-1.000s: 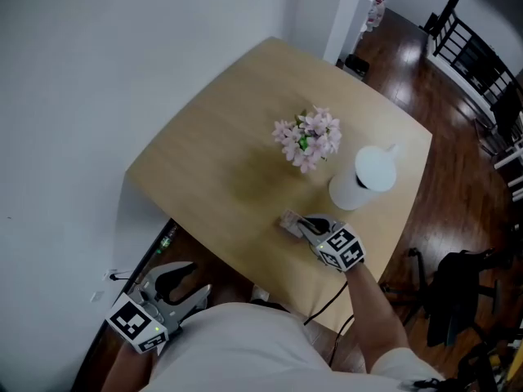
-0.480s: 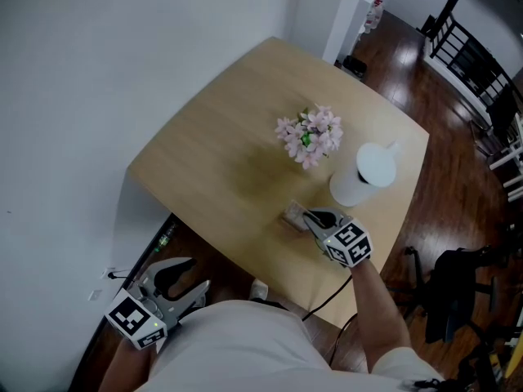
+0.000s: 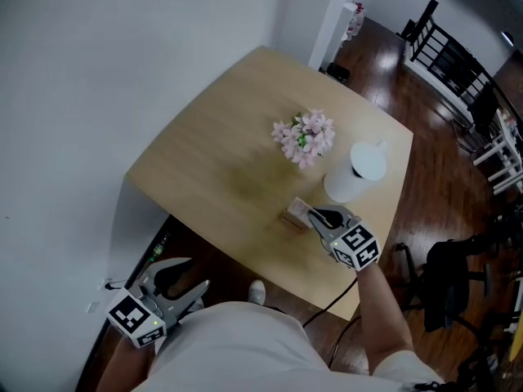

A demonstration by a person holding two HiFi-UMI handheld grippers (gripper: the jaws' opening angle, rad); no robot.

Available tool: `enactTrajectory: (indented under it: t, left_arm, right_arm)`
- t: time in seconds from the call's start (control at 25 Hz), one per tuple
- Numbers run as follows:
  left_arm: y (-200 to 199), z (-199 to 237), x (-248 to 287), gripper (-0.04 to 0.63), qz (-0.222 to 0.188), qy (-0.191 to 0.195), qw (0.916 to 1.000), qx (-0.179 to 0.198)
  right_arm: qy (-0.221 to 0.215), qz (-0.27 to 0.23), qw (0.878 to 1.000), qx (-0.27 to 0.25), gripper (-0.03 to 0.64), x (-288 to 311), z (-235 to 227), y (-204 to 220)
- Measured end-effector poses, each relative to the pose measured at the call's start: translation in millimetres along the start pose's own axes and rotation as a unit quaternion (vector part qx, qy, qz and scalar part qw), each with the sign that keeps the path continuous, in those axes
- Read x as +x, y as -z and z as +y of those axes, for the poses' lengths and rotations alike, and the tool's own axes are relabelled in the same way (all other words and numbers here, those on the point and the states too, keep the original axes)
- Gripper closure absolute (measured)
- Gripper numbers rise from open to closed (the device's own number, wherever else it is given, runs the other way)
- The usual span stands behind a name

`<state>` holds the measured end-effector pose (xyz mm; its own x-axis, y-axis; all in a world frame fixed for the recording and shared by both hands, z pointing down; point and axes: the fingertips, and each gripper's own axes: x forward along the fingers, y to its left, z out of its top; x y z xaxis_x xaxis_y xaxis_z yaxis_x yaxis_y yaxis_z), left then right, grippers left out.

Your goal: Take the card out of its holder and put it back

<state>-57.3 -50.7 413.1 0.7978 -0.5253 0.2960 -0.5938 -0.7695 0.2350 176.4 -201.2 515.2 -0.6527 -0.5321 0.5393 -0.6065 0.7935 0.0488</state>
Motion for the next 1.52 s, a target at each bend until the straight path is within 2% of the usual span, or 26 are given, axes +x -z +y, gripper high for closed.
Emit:
enactTrajectory:
  t: [0.28,0.72,1.0,1.12,1.24,1.52]
  left_arm:
    - [5.9,8.4,-43.8,0.414,-0.010,0.022,0.9996,0.011]
    - [31.6,27.6,-121.1,0.414,-0.008,0.054,0.9985,0.011]
    - [54.0,31.3,-149.5,0.414,0.009,0.082,0.9963,0.022]
    - [62.7,29.3,-148.6,0.416,0.018,0.101,0.9945,0.018]
    - [60.8,28.3,-138.4,0.414,0.014,0.122,0.9924,0.009]
    - [46.6,15.9,-110.8,0.408,0.005,0.122,0.9923,0.022]
  right_arm:
    - [0.014,-0.012,1.000,0.001,0.595,-16.3,65.4,-29.3]
    - [-0.005,-0.019,1.000,0.014,0.595,-19.2,230.8,-58.0]
    - [-0.015,-0.029,0.999,0.036,0.595,-20.8,315.7,-70.6]
    - [-0.011,-0.018,0.999,0.030,0.595,-23.4,328.8,-70.2]
    - [-0.006,-0.016,0.999,0.032,0.595,-24.7,323.0,-65.8]
    - [0.014,-0.020,0.999,0.029,0.595,-38.3,267.0,-55.0]
